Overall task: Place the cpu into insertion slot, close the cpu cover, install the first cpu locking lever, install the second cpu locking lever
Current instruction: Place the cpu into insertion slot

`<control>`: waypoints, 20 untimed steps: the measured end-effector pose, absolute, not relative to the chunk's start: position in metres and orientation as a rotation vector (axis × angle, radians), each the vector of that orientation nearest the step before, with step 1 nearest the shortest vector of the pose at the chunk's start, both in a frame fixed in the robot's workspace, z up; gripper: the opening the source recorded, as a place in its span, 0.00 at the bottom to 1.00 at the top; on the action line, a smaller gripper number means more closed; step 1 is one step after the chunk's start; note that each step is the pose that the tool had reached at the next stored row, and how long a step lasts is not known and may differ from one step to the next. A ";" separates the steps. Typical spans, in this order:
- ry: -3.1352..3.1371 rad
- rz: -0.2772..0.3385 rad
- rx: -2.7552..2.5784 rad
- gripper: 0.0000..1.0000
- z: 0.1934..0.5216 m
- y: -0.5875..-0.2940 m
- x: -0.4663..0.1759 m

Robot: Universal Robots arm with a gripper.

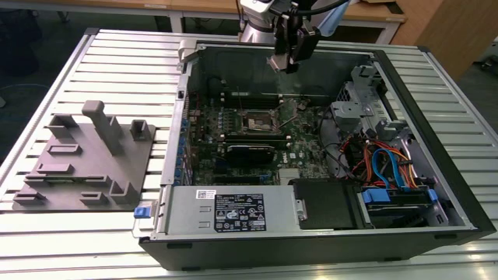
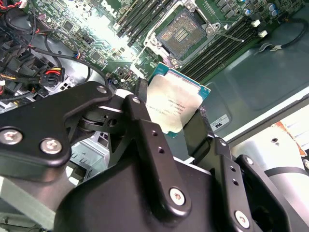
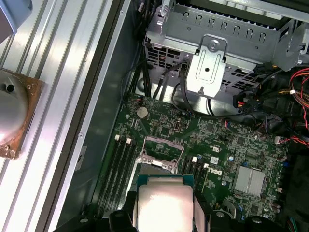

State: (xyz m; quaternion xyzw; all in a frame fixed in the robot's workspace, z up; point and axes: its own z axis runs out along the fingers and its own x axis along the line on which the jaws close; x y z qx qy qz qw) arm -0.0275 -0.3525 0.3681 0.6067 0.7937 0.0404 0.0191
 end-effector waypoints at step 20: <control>2.381 0.122 1.981 0.54 0.368 -0.352 -0.027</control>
